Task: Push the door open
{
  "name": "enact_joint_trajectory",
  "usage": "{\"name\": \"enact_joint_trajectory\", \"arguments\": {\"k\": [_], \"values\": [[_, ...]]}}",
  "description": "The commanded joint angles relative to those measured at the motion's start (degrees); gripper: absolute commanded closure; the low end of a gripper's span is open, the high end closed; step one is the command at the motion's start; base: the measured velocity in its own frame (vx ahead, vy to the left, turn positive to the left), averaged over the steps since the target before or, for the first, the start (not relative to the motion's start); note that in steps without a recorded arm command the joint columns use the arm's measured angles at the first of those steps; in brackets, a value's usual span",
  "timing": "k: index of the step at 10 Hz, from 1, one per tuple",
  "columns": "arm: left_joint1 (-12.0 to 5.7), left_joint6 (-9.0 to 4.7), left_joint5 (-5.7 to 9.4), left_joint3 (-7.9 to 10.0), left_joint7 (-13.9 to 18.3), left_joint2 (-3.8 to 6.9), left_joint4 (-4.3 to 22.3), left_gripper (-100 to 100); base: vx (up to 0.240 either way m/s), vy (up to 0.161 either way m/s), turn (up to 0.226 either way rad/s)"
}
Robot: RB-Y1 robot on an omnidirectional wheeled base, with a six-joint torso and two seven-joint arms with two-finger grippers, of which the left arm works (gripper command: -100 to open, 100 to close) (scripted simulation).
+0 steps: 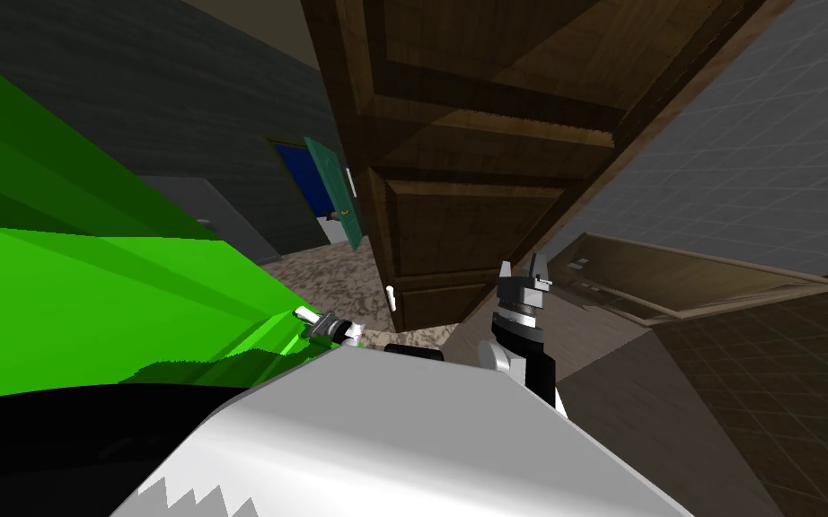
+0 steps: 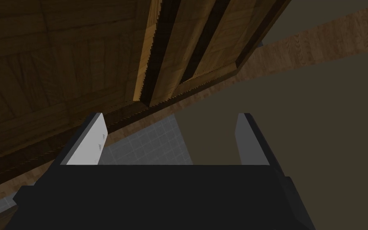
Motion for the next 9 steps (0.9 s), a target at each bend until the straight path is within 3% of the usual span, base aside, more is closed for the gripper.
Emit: {"name": "enact_joint_trajectory", "arguments": {"k": [1, 3, 5, 8, 9], "values": [[-0.18, -2.21, 0.52, 1.22, 0.44, 1.18, 1.45, 100, -0.001, 0.041, -0.052], [-0.18, -2.21, 0.52, 1.22, 0.44, 1.18, 1.45, 100, -0.001, 0.027, -0.023], [-0.59, -3.49, 1.35, 2.21, 0.26, 1.27, 1.81, 100, 0.004, 0.048, -0.067], [-0.59, -3.49, 1.35, 2.21, 0.26, 1.27, 1.81, 100, 0.002, 0.04, -0.008], [-0.79, -4.14, 1.76, 2.7, 0.17, 1.31, 1.99, 100, -0.01, 0.03, -0.054]]}}
